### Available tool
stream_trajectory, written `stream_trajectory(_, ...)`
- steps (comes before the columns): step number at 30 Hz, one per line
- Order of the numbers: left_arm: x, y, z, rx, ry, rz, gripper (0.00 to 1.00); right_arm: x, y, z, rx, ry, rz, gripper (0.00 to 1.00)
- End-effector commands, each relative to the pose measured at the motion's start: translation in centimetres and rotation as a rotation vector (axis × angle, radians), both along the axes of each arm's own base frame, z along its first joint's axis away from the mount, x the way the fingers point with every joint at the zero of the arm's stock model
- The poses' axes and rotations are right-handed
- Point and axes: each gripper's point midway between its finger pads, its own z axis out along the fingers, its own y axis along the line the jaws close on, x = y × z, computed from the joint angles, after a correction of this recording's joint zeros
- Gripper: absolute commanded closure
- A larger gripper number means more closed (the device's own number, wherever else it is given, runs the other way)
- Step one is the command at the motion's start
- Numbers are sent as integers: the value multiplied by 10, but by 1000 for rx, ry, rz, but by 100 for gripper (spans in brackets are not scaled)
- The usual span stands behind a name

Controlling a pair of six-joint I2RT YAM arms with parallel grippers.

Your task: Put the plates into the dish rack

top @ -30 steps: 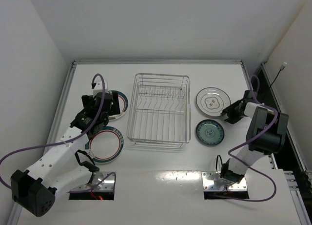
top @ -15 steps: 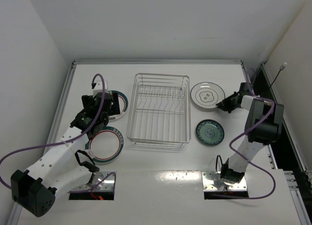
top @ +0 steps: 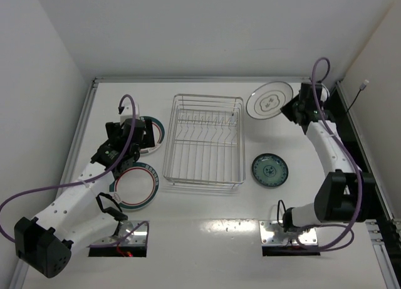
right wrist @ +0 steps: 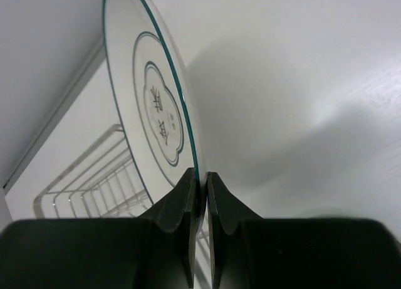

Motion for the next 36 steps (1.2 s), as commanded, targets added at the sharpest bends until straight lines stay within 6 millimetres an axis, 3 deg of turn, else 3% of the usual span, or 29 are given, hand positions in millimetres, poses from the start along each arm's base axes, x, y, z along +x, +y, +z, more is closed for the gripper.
stream_trajectory(1,6,-2,10,-27,-33,7,0,17,15,86,-125,-179,21,100)
stream_trajectory(3,6,0,11,-23,-35,15,0,20,42,104,-192,-202,99,100)
stream_trajectory(4,6,2,11,-18,-37,23,0,22,37,101,-208,-184,76,100)
stream_trajectory(5,6,2,11,-18,-37,23,0,21,58,99,-248,-172,134,100)
stream_trajectory(9,6,3,12,-14,-40,30,0,21,91,68,-365,-76,191,100)
stream_trajectory(11,6,3,12,-14,-40,30,0,18,96,47,-424,-4,189,100)
stream_trajectory(15,5,3,14,-18,-48,30,0,7,115,44,-526,32,184,100)
stream_trajectory(17,5,3,14,-18,-48,30,0,0,112,49,-582,43,148,100)
stream_trajectory(18,5,3,14,-18,-48,30,0,-2,121,57,-586,24,148,100)
stream_trajectory(22,5,3,14,-18,-48,30,0,-9,124,87,-653,-23,95,100)
stream_trajectory(27,4,4,17,-22,-56,30,0,-18,120,138,-711,-77,42,100)
stream_trajectory(32,4,2,16,-26,-54,23,0,-22,121,146,-759,-78,26,100)
stream_trajectory(36,4,2,16,-26,-54,23,0,-23,122,129,-812,-30,51,100)
